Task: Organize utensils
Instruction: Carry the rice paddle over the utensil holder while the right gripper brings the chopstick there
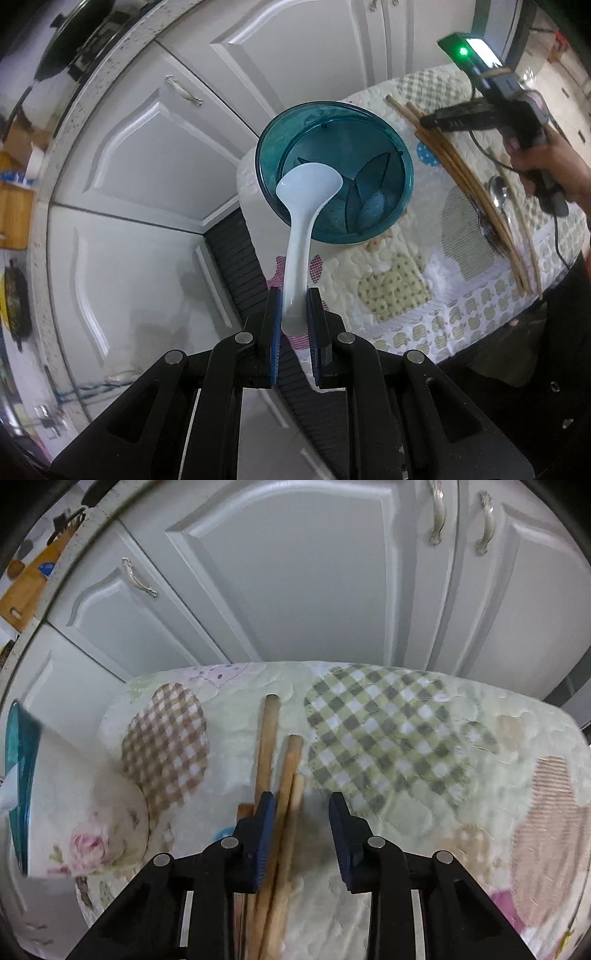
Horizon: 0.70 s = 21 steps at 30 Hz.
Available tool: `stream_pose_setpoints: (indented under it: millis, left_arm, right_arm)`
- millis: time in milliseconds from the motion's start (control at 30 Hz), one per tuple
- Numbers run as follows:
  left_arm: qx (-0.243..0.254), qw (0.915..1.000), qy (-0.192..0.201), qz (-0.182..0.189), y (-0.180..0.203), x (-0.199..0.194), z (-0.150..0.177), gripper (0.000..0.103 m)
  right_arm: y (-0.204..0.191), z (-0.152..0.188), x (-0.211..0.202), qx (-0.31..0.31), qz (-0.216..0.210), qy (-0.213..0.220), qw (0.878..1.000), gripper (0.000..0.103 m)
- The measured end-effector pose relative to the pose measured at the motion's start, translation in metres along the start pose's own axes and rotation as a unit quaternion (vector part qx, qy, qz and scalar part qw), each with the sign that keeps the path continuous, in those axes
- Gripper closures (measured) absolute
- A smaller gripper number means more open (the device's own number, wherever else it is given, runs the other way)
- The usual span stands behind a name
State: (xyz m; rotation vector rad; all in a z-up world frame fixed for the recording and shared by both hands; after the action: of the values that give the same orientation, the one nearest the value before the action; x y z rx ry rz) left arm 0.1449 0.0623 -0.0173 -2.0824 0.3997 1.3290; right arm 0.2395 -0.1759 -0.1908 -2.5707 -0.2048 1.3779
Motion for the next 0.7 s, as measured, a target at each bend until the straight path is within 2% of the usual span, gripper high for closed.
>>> stream_pose_setpoints:
  millis: [33, 100, 133, 367, 500, 700]
  left_arm:
    - [0.011, 0.9999, -0.004, -0.003, -0.001, 0.0, -0.002, 0.091]
    - [0.022, 0.9997, -0.008, -0.003, -0.003, -0.004, -0.003, 0.091]
    - [0.024, 0.9997, -0.008, -0.001, -0.004, -0.005, -0.004, 0.091]
    - [0.025, 0.9997, 0.0, 0.006, -0.006, -0.018, -0.004, 0.091]
    - [0.048, 0.9988, -0.01, -0.006, 0.0, -0.022, 0.002, 0.091]
    - [0.075, 0.9964, -0.032, -0.024, 0.006, -0.02, 0.002, 0.091]
  right_arm:
    - [-0.001, -0.002, 0.001, -0.003, -0.001, 0.001, 1.0, 0.087]
    - [-0.002, -0.004, 0.001, -0.002, -0.018, -0.003, 1.0, 0.088]
    - [-0.003, -0.005, 0.001, -0.002, -0.024, -0.001, 1.0, 0.098]
    - [0.001, -0.01, -0.028, -0.005, -0.057, 0.024, 0.998, 0.098]
    - [0.005, -0.01, -0.055, 0.014, -0.082, 0.039, 0.996, 0.098]
    - [-0.012, -0.03, -0.128, 0.0, -0.133, 0.104, 0.986, 0.098]
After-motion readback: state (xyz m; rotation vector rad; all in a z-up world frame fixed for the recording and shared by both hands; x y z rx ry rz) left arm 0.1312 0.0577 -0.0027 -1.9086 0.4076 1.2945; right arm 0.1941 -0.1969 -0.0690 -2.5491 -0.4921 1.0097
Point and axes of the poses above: each gripper's, at about its wrist camera, not at the fingertips, and x roughly the way its jaws point, y to its right, z to its underside, the point moved 5 cm from there along x, roughly the way its jaws point, and after that the axes turned 12 degrees about y, right-handed, at the moved point
